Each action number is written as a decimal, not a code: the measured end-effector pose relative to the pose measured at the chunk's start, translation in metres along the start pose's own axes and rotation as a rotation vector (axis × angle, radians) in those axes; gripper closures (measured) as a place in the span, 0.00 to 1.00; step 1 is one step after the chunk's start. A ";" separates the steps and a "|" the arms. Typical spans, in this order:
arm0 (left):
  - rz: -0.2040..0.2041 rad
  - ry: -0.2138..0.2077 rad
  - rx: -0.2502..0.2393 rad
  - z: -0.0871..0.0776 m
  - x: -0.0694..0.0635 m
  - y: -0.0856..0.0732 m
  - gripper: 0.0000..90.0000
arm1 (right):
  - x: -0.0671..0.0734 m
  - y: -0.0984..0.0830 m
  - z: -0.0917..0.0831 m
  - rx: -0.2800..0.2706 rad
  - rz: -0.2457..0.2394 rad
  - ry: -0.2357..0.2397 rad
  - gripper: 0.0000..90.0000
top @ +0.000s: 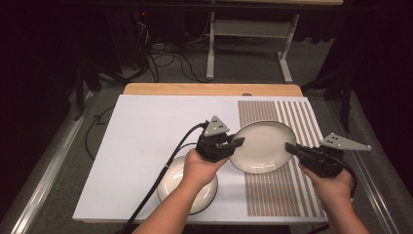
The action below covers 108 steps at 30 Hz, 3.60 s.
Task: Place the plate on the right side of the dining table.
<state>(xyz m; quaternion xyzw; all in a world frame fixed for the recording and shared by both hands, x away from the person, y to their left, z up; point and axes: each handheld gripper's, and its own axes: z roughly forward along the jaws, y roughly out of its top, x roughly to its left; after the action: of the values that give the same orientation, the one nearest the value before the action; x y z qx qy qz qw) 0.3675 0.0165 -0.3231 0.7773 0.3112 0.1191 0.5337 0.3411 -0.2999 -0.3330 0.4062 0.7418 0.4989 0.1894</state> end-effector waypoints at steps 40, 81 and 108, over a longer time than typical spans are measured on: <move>-0.108 -0.021 0.138 0.108 -0.011 -0.011 0.82 | -0.067 -0.036 -0.015 0.094 0.065 -0.153 0.95; -0.017 0.080 0.062 0.067 0.010 -0.011 0.54 | -0.078 -0.047 -0.009 0.113 0.111 -0.191 0.94; -0.096 0.219 -0.074 -0.083 0.065 -0.073 0.06 | -0.081 -0.043 0.002 0.162 0.146 -0.234 0.92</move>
<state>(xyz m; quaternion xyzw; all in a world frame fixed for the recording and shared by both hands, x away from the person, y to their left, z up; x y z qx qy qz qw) 0.3491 0.1368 -0.3653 0.7237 0.3997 0.1891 0.5298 0.3731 -0.3707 -0.3825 0.5283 0.7209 0.3992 0.2045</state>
